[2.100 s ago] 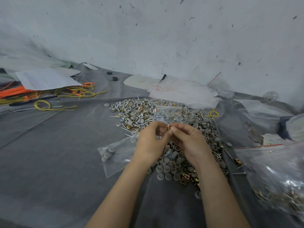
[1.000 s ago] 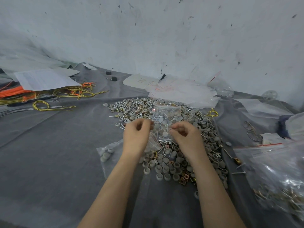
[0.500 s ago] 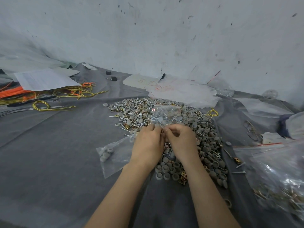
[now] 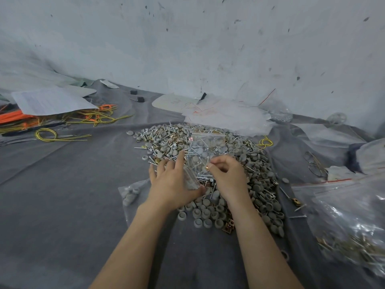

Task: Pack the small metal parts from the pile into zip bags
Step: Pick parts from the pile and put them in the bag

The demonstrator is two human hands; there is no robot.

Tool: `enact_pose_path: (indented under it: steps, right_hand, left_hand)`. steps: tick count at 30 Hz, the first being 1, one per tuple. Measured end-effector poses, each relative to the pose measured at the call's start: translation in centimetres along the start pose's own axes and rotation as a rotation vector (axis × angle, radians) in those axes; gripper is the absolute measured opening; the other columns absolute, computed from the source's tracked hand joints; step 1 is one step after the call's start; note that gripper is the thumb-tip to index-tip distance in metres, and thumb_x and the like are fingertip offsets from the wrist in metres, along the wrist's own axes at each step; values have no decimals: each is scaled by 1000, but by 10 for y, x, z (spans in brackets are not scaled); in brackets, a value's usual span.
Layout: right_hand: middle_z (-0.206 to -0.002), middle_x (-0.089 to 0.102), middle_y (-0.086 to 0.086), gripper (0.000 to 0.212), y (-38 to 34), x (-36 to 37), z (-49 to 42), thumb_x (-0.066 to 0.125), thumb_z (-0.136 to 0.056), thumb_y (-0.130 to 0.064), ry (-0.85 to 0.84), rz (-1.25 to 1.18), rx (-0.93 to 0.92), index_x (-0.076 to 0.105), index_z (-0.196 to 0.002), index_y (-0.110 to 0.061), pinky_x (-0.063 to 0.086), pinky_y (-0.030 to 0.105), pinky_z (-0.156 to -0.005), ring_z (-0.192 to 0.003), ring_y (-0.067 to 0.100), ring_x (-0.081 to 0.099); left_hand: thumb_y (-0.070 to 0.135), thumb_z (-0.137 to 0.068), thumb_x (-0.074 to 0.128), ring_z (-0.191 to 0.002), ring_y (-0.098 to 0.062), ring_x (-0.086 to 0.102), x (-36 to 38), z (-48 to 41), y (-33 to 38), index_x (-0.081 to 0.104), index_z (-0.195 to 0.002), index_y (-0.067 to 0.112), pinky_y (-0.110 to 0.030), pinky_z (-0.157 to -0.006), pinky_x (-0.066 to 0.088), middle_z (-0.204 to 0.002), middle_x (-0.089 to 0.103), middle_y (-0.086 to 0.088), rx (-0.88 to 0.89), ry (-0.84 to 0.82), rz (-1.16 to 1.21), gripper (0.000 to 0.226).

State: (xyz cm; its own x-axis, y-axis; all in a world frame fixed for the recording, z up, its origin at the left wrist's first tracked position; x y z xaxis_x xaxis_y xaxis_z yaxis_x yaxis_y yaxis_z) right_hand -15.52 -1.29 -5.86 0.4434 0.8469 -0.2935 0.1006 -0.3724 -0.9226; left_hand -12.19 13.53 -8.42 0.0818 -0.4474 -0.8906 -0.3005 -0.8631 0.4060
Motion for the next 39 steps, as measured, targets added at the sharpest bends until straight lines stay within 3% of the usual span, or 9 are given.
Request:
enact_pose_path:
  steps: [7,11,13,16,20,24,27,31,39]
  right_hand:
    - [-83,69,-14,13,-15,24,10,64,-89,-14,-294,10,-59,66,-85,-26,39,-2,-60,-75,-10,63]
    - [-82,63,-17,10,-15,8,7,61,-91,-17,-134,287,-145,70,-94,-21,40,0,-61,-77,-6,58]
    - [-77,60,-13,9,-15,6,10,65,-88,-23,-115,522,-207,71,-89,-16,43,8,-63,-74,-1,58]
    - [-102,58,0,19,-7,18,17,64,-87,-33,-219,863,-195,69,-100,-20,49,35,-86,-98,19,56]
    - [-111,53,4,22,-6,25,19,59,-90,-33,-196,949,-188,63,-107,-20,43,38,-89,-107,25,52]
    - [-97,57,-1,10,-6,22,16,62,-89,-26,-172,803,-189,63,-93,-18,46,34,-85,-96,20,55]
    - [-79,55,-12,10,-8,8,10,65,-88,-18,-74,418,-112,56,-84,-19,43,6,-64,-73,3,55]
    - [-84,61,-10,14,-9,1,6,68,-86,-17,-14,99,-60,56,-86,-23,36,-3,-62,-77,-5,56]
    - [-94,67,-20,19,-20,23,13,56,-94,-12,-312,-4,-88,67,-105,-22,35,-7,-66,-84,-19,58]
  left_hand:
    - [53,-76,63,-134,-22,31,-13,9,6,8,-152,21,-40,-114,14,-142,41,-2,91,219,129,99]
    - [55,-76,67,-133,-22,35,-15,12,0,15,-151,23,-39,-113,19,-141,44,-1,67,240,171,97]
    - [56,-76,66,-133,-23,36,-16,12,-2,17,-151,23,-39,-112,21,-142,44,-1,48,251,180,95]
    - [55,-77,66,-133,-23,36,-14,12,-2,18,-150,23,-39,-111,23,-143,43,0,33,244,185,93]
    - [53,-77,67,-133,-22,37,-11,11,-3,18,-151,23,-38,-110,23,-142,44,0,20,233,188,93]
    - [52,-77,66,-133,-22,36,-10,11,-4,17,-151,23,-38,-111,22,-143,43,0,10,218,199,93]
    - [55,-77,65,-134,-22,36,-11,11,-4,17,-151,23,-40,-112,22,-143,43,0,12,213,198,94]
    - [52,-78,67,-132,-22,37,-10,12,-1,16,-150,23,-40,-110,24,-141,44,1,25,206,185,93]
    - [43,-78,68,-131,-23,40,-13,12,-3,22,-149,21,-42,-109,25,-142,46,-1,14,236,238,88]
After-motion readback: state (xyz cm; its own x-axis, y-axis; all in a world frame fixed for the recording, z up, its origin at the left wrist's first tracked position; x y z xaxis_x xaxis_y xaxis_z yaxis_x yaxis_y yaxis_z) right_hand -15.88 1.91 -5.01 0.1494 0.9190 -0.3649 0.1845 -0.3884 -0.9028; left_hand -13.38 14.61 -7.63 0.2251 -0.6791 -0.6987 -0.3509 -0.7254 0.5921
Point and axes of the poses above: each hand's wrist, its own z-axis away from the middle knuckle, its own x-axis out of the palm, y = z × x, the point moved 6 cm from there along -z, towards the middle knuckle
